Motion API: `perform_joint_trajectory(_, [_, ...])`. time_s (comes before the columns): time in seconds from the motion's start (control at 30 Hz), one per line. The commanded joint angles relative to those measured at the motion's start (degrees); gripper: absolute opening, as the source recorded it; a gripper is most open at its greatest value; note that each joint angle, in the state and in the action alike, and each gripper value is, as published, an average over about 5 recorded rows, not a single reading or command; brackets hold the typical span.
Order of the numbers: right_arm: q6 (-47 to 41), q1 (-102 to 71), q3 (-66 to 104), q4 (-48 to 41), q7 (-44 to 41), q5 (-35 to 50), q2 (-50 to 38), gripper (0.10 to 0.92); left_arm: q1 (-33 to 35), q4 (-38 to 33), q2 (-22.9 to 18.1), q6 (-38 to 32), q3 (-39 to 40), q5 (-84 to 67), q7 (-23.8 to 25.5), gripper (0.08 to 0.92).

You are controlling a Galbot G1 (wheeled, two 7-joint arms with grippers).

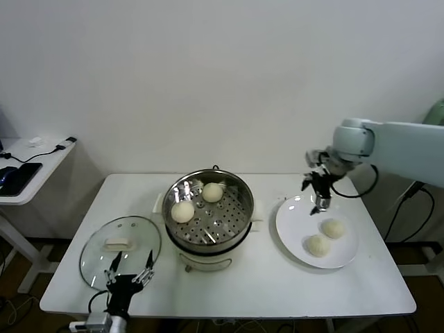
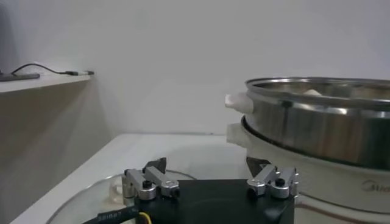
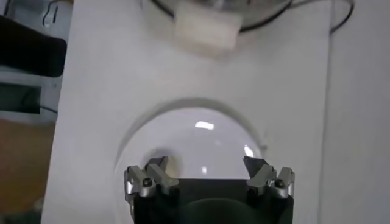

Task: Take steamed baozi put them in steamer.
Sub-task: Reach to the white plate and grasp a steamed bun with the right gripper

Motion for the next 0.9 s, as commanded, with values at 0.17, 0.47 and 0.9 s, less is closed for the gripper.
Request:
perform_joint_trajectory(0.17, [-0.46, -16.41, 7.9, -1.62, 1.4, -8.34, -6.64, 0.823, 0.72, 0.39, -0.18, -0.15, -0.11, 0.19, 0.0, 0.823])
perform_joint_trajectory(0.47, [-1.79, -23.31, 14.71, -4.15, 3.81, -10.43, -5.13, 0.823, 1.0, 1.16, -0.21, -0.41, -0.32, 0.44, -0.08, 0.823])
perform_joint_trajectory(0.9, [-2.51, -25.97, 16.67, -6.1, 4.45, -11.1, -2.62, 0.823, 0.99, 1.62, -0.05, -0.56, -0.43, 0.53, -0.13, 0.823])
